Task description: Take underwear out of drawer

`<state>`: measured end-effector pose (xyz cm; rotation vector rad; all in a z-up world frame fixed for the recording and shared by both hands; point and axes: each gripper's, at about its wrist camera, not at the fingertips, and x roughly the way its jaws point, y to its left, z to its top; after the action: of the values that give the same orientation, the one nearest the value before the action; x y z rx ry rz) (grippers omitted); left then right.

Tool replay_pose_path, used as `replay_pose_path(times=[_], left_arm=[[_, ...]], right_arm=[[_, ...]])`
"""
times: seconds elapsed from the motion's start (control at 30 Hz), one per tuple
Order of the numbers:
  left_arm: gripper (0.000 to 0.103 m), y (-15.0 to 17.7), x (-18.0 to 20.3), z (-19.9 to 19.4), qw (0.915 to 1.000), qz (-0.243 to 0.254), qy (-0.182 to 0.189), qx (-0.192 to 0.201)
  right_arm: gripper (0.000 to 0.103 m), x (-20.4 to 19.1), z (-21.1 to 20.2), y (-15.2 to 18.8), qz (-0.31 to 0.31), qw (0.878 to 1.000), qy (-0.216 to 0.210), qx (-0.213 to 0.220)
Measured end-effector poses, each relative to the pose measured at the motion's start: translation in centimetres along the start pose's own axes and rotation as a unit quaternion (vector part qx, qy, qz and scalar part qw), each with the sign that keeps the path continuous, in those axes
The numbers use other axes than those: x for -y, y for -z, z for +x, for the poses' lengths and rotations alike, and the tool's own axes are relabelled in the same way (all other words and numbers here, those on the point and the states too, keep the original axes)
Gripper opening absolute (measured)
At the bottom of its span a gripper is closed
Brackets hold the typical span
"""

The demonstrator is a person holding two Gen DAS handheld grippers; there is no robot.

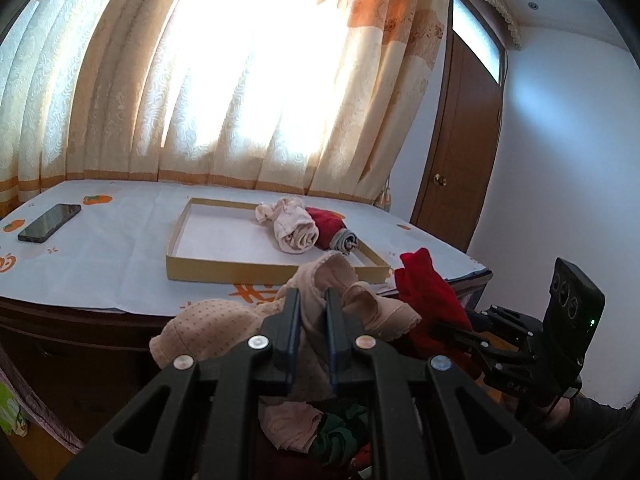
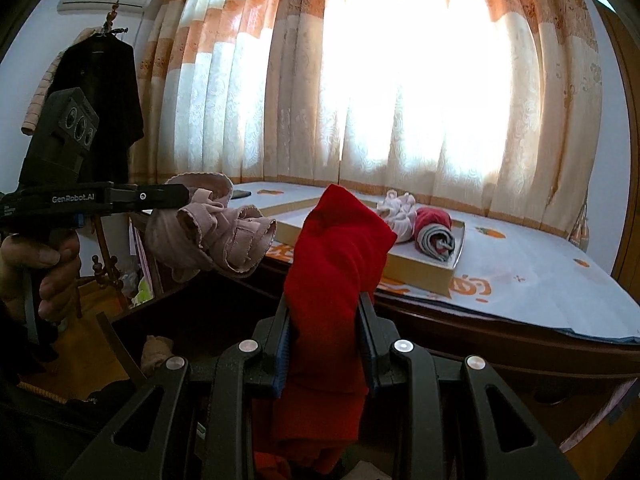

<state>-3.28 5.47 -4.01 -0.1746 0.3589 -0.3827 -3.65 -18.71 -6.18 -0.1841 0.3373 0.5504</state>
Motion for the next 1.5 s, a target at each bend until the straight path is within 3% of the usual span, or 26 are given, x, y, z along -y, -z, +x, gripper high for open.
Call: replay_pose_path(times=[0.63, 1.5], left_arm=[[0.008, -0.8, 0.6, -1.0, 0.9996, -0.001, 0.001, 0.029], [0.007, -2.5, 0.4, -0.4, 0.9995, 0.003, -0.005, 0.03]], right_arm=[[0.032, -0.5, -0.8, -1.0, -0.009, 1.0, -0.004, 0.024], [0.032, -0.4, 0.4, -2.7, -0.007, 0.999, -0.025, 0.027]])
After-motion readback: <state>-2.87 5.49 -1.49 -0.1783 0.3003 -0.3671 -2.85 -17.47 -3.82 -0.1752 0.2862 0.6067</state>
